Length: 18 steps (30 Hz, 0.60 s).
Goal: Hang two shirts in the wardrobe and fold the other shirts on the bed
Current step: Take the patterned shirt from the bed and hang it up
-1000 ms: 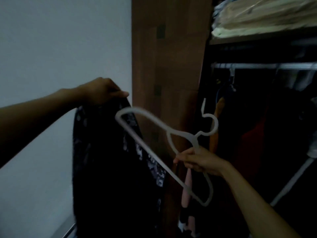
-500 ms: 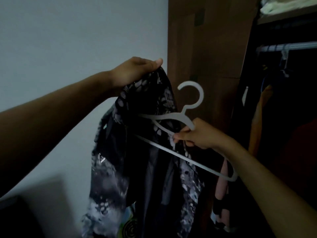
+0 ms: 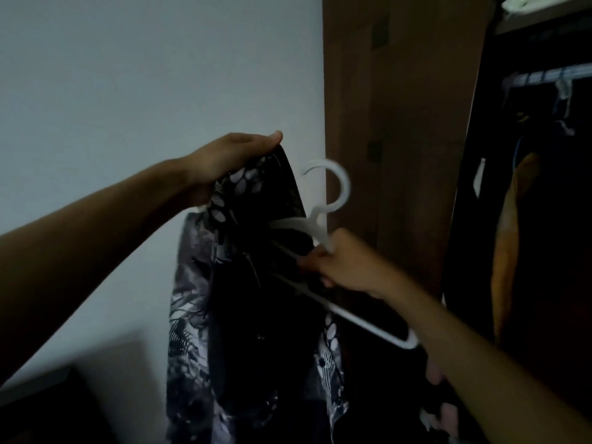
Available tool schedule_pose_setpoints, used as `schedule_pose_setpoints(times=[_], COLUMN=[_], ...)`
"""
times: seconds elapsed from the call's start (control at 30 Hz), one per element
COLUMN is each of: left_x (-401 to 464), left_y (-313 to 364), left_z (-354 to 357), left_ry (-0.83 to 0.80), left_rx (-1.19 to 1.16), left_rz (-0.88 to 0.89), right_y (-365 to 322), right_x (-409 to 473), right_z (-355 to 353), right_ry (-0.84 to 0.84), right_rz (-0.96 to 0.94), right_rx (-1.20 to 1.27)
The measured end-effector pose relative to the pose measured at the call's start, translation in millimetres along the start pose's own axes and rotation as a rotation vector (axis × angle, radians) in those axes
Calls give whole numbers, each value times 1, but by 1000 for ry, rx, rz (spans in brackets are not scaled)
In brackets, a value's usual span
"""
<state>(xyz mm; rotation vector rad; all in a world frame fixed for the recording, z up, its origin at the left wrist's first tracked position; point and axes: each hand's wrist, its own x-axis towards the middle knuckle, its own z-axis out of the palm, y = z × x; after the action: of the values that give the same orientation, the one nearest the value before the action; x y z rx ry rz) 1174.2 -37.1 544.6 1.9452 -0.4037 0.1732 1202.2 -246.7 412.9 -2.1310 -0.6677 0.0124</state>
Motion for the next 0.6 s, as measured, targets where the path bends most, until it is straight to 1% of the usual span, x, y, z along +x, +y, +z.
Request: schedule_pose_setpoints(times=[0.07, 0.13, 0.17, 0.2, 0.23, 0.27, 0.3, 0.33, 0.37, 0.4, 0.43, 0.47, 0.5, 0.53, 0.6], left_x=[-5, -13, -18, -23, -28, -30, -30, -31, -31, -31, -31, -29, -26, -25, -23], left_y=[4, 7, 10, 13, 16, 17, 18, 17, 14, 11, 8, 3, -2, -2, 0], left_z=[8, 19, 25, 29, 28, 21, 9, -5, -19, -29, -34, -35, -35, -34, -34], left_ry=[-56, -139, -167, -176, -152, -106, -65, -31, 5, 33, 54, 56, 53, 43, -4], left_rx=[-113, -191, -217, -220, -148, 14, 239, 508, 781, 1067, 1350, 1568, 1696, 1768, 1839], left_rz=[-1, 16, 16, 11, 28, 62, 108, 148, 186, 234, 327, 433, 497, 487, 464], right_y=[0, 3, 5, 8, 14, 18, 23, 27, 28, 29, 26, 22, 16, 13, 5], right_x=[10, 20, 23, 24, 25, 24, 22, 20, 19, 20, 22, 24, 26, 28, 31], right_z=[26, 43, 50, 55, 57, 56, 52, 46, 41, 37, 35, 35, 35, 34, 31], right_ry=[-128, -217, -214, -186, -137, -77, -17, 27, 56, 62, 51, 32, 21, 17, 11], right_rz=[-44, -4, 14, 0, -21, -30, -29, -30, -27, -29, -42, -70, -104, -142, -197], right_rx=[7, -66, -76, -24, 80, 223, 378, 513, 586, 594, 588, 579, 568, 543, 495])
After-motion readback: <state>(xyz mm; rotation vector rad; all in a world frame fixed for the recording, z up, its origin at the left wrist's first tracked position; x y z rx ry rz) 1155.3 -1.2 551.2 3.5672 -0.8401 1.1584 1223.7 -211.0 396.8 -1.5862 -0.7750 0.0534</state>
